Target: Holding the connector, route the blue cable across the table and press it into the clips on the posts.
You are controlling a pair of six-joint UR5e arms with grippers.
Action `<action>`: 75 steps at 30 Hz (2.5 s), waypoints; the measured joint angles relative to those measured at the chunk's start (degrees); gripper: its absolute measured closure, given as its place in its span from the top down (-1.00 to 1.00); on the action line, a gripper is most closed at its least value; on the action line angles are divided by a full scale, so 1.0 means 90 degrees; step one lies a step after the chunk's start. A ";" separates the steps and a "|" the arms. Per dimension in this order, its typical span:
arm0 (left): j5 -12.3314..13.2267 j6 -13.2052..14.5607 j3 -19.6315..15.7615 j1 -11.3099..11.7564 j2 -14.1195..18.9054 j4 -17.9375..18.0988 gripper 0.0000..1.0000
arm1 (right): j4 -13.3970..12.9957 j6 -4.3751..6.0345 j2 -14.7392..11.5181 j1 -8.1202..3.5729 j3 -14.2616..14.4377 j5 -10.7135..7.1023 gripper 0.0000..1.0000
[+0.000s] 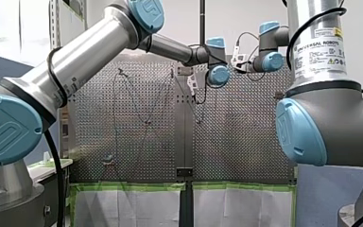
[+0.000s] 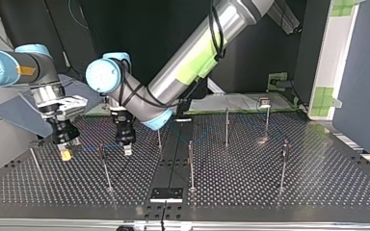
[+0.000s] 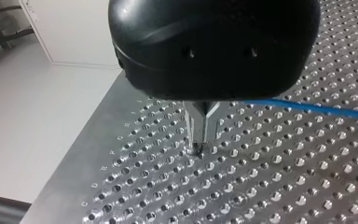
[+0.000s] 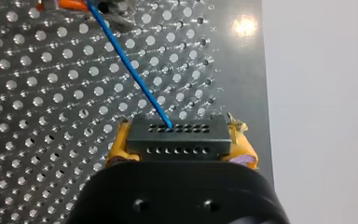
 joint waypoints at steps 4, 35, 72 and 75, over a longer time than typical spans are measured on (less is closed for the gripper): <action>0.0196 -0.0004 0.0002 0.0112 -0.0007 0.0013 -1.00 | -0.0075 0.0070 0.0010 -0.0012 0.0001 -0.0025 -1.00; 0.0216 -0.0242 -0.0089 0.0082 -0.0045 -0.0234 1.00 | -0.0183 0.0209 0.0125 -0.0007 -0.0004 -0.0093 -1.00; 0.0106 -0.1158 -0.1466 -0.0694 0.1257 -0.0145 1.00 | -0.0183 0.0210 0.0125 -0.0007 -0.0004 -0.0093 -1.00; 0.0015 -0.1199 -0.1629 -0.0708 0.1421 0.0018 1.00 | -0.0183 0.0210 0.0125 -0.0008 -0.0004 -0.0093 -1.00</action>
